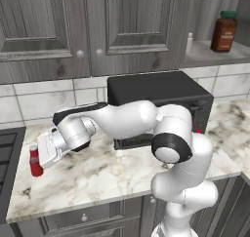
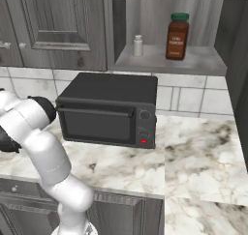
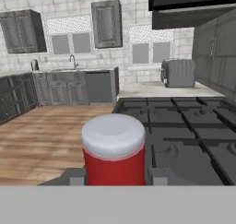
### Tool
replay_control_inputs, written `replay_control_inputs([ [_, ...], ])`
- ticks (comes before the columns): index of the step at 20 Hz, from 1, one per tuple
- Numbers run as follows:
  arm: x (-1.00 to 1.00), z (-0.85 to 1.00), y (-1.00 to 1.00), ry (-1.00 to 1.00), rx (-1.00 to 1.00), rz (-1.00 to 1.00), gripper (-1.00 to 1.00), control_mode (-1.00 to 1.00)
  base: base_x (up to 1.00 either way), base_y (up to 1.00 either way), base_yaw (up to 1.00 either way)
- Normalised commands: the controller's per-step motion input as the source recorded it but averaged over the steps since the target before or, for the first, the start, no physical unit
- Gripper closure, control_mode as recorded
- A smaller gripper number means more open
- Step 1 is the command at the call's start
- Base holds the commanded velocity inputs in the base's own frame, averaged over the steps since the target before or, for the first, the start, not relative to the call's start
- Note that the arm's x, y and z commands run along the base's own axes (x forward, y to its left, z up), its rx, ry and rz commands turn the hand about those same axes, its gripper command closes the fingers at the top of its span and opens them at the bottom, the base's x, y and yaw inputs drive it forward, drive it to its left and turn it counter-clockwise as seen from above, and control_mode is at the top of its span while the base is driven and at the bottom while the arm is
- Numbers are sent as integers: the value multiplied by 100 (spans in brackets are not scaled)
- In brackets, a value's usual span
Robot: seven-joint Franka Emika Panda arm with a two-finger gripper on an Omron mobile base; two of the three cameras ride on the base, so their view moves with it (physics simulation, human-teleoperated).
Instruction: Collect the paprika, ketchup, and shaker from the cabinet and place them next to the stove.
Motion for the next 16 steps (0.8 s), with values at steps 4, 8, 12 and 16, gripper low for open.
replay_control_inputs([
  [4, 16, -31, 26, -2, 0, 0, 100, -100, 0, 0, 0],
  [8, 12, -32, 13, 0, 0, 0, 100, -100, 0, 0, 0],
  [12, 14, -25, 1, 0, 0, 0, 100, -100, 0, 0, 0],
  [16, 26, -17, 0, 1, 0, 0, 100, -100, 0, 0, 0],
])
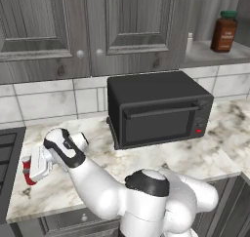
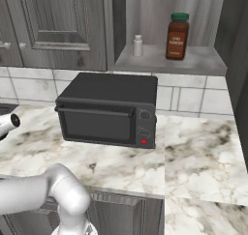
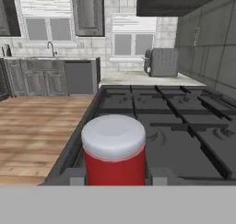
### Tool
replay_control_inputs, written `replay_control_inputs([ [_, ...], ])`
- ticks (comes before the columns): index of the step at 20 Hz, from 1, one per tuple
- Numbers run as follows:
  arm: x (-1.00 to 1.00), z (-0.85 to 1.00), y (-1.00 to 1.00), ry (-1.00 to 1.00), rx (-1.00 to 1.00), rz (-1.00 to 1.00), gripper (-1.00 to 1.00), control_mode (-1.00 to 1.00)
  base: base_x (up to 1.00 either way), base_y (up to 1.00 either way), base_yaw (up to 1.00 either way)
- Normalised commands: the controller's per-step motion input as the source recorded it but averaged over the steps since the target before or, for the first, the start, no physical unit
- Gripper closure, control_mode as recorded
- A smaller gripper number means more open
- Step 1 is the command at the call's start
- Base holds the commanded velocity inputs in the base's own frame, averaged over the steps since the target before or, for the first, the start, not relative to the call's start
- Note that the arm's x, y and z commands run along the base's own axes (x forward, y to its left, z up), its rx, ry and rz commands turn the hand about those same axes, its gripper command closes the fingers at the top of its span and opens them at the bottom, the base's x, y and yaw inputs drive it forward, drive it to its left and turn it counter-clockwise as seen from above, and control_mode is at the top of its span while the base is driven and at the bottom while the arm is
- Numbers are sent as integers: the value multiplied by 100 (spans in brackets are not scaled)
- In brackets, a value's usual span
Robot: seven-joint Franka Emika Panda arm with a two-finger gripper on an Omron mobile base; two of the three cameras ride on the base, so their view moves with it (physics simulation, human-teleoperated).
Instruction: Collect the paprika, ketchup, and shaker from the cabinet and place them next to the stove.
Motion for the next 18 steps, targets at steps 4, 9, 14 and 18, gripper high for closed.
replay_control_inputs([
  [4, 26, -21, 0, 2, 0, 0, 100, -100, 0, 0, 0],
  [9, 22, -29, 11, 4, 0, 0, 100, -100, 0, 0, 0],
  [14, 13, -38, 11, 6, 0, 0, 100, -100, 0, 0, 0],
  [18, 3, -43, 6, 1, 2, 1, 100, -100, 0, 0, 0],
])
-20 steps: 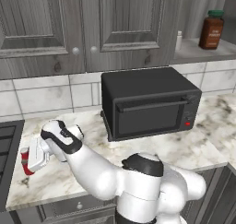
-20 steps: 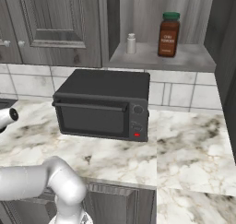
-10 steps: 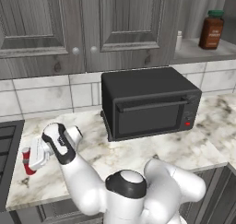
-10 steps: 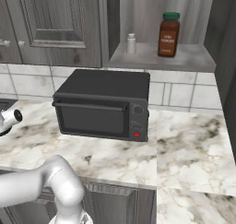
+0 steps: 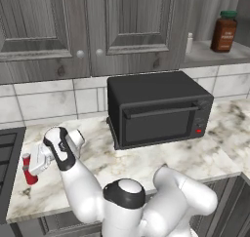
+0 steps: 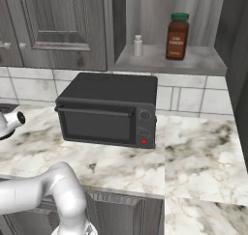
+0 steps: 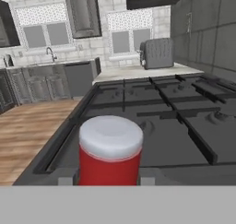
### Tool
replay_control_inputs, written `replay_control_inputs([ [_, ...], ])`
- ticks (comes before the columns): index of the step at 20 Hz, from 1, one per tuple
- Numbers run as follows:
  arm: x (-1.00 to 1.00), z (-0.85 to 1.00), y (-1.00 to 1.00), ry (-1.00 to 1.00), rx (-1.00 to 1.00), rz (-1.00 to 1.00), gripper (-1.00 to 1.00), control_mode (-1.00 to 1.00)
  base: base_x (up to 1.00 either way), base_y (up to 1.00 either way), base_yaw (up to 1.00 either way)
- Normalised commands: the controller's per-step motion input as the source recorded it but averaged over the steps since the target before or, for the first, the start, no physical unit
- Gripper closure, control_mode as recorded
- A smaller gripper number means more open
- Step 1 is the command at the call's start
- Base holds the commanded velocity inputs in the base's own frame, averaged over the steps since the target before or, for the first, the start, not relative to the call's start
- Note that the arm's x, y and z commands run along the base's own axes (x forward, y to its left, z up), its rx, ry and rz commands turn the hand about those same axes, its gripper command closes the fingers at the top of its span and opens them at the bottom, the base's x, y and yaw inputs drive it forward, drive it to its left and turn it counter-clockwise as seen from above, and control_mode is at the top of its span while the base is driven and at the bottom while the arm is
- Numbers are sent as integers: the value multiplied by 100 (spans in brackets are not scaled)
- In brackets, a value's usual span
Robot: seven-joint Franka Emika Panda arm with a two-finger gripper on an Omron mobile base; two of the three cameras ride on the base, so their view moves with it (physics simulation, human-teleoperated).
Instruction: Collect the paprika, ketchup, and shaker from the cabinet and place them next to the stove.
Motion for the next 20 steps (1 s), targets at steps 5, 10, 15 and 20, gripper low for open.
replay_control_inputs([
  [5, -24, -49, 0, -11, 6, 6, -100, -100, 0, 0, 0],
  [10, -30, -20, 0, -12, 1, 1, -100, -100, 0, 0, 0],
  [15, -2, 13, 0, 2, 0, 0, -100, -100, 0, 0, 0],
  [20, 12, 26, 0, 8, 0, 0, -100, -100, 0, 0, 0],
])
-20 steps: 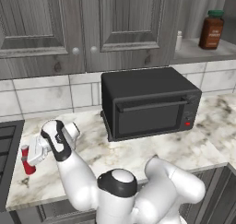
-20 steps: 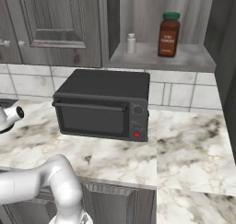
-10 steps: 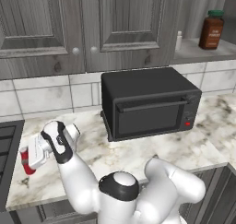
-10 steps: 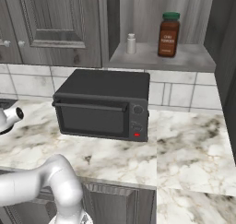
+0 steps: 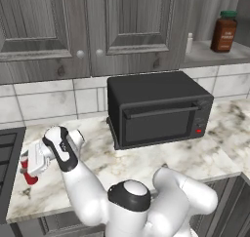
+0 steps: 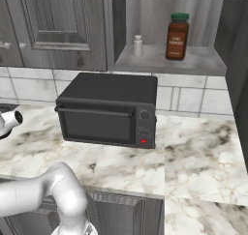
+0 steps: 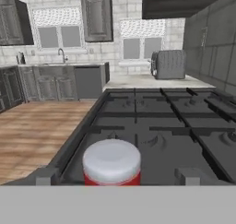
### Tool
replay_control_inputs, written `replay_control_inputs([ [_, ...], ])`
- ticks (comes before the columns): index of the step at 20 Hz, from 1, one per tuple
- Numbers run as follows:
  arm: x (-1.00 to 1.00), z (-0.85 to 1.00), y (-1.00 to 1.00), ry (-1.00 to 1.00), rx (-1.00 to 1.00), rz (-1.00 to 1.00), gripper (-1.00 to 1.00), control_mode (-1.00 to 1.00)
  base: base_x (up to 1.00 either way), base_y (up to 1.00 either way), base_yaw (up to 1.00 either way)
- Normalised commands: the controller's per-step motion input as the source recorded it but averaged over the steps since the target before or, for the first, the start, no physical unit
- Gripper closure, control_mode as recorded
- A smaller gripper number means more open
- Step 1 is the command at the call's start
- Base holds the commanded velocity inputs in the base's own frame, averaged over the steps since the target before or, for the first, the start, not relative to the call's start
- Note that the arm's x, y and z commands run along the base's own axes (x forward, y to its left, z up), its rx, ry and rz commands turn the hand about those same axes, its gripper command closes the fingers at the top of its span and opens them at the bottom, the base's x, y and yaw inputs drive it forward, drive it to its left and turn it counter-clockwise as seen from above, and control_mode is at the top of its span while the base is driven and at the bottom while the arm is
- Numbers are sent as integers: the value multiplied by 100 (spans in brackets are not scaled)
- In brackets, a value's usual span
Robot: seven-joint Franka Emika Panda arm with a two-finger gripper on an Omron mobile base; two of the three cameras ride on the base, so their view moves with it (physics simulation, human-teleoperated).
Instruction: Collect the paprika, ketchup, and shaker from the cabinet and place them next to the stove.
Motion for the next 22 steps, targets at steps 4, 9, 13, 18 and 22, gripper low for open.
replay_control_inputs([
  [4, 5, 28, -10, 9, 0, -1, -100, -100, 0, 0, 0],
  [9, -3, 41, -18, 3, 0, -3, -100, -100, 0, 0, 0],
  [13, -6, 60, -28, 0, 0, -6, -100, -100, 0, 0, 0],
  [18, -24, 68, -49, -3, 0, -10, -100, -100, 0, 0, 0],
  [22, -32, 70, -55, -3, 0, -13, -100, -100, 0, 0, 0],
])
